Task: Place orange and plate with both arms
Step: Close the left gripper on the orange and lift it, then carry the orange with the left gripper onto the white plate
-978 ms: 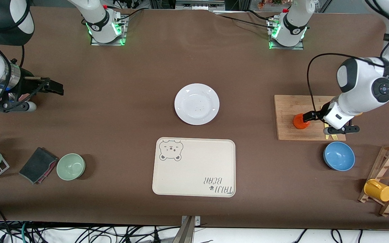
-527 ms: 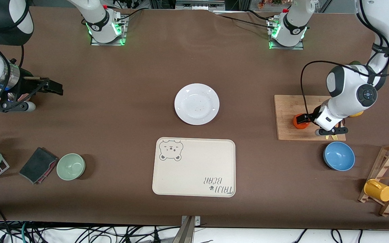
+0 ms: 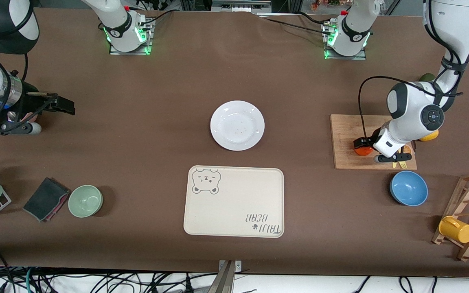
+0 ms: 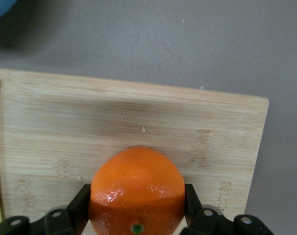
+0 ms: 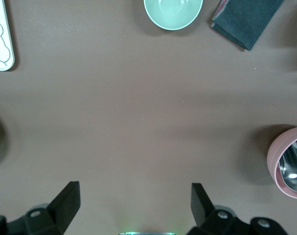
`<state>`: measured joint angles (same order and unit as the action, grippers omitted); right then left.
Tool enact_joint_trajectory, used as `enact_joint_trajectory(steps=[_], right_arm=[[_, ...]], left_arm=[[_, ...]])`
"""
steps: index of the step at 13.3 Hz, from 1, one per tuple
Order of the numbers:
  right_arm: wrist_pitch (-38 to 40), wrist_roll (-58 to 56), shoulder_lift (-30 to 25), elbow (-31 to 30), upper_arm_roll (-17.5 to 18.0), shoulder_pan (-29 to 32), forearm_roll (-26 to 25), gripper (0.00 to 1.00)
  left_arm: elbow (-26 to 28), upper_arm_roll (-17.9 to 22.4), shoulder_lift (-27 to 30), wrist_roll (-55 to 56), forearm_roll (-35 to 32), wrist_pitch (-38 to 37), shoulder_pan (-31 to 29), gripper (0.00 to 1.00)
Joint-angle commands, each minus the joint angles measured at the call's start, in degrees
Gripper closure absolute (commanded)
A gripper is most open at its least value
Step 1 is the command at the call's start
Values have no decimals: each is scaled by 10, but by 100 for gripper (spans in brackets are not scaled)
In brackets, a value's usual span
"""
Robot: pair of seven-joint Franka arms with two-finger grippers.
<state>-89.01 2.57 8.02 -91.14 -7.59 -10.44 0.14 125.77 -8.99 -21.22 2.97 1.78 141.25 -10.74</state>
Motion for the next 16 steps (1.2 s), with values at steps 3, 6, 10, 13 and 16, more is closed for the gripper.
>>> enact_joint_trajectory(steps=[3, 6, 10, 13, 16], right_arm=[[4, 9, -7, 7, -1, 2, 7, 0], [5, 9, -9, 7, 1, 1, 7, 0], [9, 9, -9, 7, 13, -2, 7, 0], [10, 31, -9, 7, 38, -2, 7, 0], [10, 68, -9, 7, 64, -2, 7, 0]], left_arm=[[-30, -10, 50, 5, -7, -75, -5, 96], [-60, -57, 94, 22, 1, -134, -5, 95], [-84, -146, 94, 103, 57, -131, 2, 90], [-103, -199, 75, 192, 53, -125, 40, 90], [-111, -200, 43, 313, 49, -83, 136, 90]])
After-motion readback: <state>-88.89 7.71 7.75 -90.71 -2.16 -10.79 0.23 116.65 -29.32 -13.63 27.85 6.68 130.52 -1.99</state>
